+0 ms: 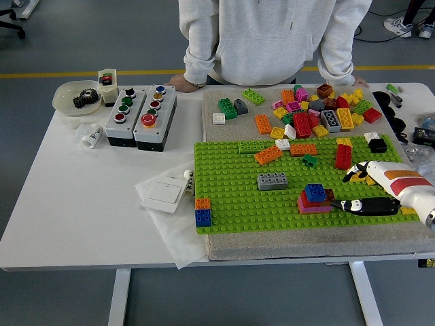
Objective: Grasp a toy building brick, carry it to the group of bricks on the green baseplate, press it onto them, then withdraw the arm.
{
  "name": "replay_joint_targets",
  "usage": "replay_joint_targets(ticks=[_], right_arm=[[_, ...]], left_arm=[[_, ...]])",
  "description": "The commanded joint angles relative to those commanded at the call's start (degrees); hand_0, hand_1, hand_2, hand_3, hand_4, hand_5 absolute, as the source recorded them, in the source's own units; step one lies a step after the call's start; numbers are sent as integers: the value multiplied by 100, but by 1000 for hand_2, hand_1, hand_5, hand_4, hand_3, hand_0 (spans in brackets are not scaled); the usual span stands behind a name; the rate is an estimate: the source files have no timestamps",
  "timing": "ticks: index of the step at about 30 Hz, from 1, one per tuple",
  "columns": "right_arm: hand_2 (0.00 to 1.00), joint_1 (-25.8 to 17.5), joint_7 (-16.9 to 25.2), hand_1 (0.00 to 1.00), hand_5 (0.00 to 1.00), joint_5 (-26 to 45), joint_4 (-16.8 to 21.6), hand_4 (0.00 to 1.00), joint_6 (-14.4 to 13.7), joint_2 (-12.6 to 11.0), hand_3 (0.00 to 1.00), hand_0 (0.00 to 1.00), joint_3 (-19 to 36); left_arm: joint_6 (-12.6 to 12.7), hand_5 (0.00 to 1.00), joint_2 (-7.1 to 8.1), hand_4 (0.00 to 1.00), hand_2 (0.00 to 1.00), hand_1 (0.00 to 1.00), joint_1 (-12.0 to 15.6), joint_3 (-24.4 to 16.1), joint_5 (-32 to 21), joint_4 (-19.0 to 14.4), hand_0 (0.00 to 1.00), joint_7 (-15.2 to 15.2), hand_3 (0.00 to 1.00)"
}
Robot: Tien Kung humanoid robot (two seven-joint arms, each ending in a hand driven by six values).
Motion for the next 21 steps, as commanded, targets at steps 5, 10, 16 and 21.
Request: replay_joint_targets(ticks=[5,10,16,21], right_arm=[[728,15,-16,680,746,-163,0,929,-39,18,617,693,-19],[720,7,92,670,731,-188,0,922,-388,95,611,693,-48],[718,-45,635,668,706,216,0,910,-1092,294,595,694,-92],[712,-82,1012,665,678,619,0,897,-1328,418,581,693,-145]], left_arm=[[9,618,8,619,783,752,1,0,-12,2,771,-6,591],[11,618,18,619,784,751,1,-32,36,4,769,-5,590],[7,618,18,619,784,752,11,-36,39,3,770,2,591],[1,617,14,619,786,752,20,-38,48,1,769,7,590]])
